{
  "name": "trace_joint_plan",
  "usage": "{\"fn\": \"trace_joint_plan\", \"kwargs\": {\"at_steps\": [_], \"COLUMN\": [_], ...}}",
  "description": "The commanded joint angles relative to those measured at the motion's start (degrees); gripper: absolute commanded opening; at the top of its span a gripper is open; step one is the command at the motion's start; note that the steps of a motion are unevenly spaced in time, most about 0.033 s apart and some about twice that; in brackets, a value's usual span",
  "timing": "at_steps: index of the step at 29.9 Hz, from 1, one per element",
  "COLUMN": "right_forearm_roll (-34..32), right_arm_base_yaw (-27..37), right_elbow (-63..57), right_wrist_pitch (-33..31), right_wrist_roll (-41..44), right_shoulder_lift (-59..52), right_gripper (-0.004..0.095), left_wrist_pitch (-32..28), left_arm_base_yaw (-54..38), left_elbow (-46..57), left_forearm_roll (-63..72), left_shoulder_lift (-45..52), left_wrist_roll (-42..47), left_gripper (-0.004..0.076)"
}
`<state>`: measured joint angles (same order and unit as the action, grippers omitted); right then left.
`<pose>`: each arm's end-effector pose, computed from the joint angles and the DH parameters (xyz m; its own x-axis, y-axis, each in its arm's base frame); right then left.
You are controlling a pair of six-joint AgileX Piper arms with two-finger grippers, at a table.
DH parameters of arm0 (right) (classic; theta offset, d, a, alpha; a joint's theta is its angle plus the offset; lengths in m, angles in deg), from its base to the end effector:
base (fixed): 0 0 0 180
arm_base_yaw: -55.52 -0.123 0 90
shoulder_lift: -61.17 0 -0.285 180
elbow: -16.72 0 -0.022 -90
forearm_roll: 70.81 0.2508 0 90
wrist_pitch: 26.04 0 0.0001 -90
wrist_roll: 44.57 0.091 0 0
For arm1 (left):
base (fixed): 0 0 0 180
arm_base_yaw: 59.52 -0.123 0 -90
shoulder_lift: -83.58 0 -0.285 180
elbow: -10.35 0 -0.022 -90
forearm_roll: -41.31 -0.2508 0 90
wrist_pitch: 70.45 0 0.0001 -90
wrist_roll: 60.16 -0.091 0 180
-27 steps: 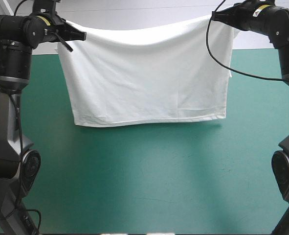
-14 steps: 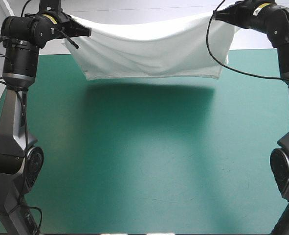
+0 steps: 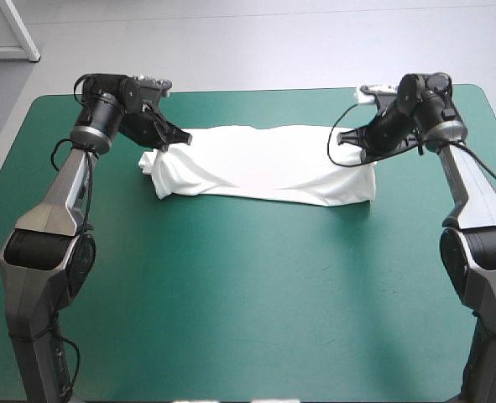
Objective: Fold the cloth
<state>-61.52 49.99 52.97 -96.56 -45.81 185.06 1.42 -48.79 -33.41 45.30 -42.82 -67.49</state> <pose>0.4389 0.0564 0.3085 -0.9269 -0.0571 -0.3711 -0.1218 0.9806 0.1533 0.4450 -0.0905 0.3244 -0.8589 0.2704 -0.4349 0.3066 0.9517 -0.0136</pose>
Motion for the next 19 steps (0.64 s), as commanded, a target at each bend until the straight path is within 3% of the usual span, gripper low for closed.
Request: {"fn": "trace_joint_plan", "kwargs": {"at_steps": [1, 7, 13, 19], "right_forearm_roll": [1.6, -0.6, -1.4, 0.2], "right_arm_base_yaw": [0.0, 0.0, 0.0, -0.4], "right_elbow": [-10.8, -26.8, -35.2, -45.5], "right_wrist_pitch": [5.0, 8.5, 0.9, 0.8], "right_wrist_roll": [-2.2, -2.5, -2.8, -3.5], "right_shoulder_lift": [-9.8, -22.2, -28.9, -34.2], "right_gripper": [-0.0019, -0.0019, -0.0019, -0.0019], "left_wrist_pitch": [1.2, -5.4, -1.2, -0.3], "left_arm_base_yaw": [0.2, 0.2, 0.2, 0.2], "left_elbow": [6.9, 25.3, 40.4, 54.4], "left_forearm_roll": [2.8, 2.3, 2.5, 1.9], "left_shoulder_lift": [6.4, 18.0, 30.5, 41.1], "left_wrist_roll": [-0.3, 0.1, 1.1, 1.1], "left_gripper": [-0.0009, -0.0009, -0.0009, -0.0009]}}
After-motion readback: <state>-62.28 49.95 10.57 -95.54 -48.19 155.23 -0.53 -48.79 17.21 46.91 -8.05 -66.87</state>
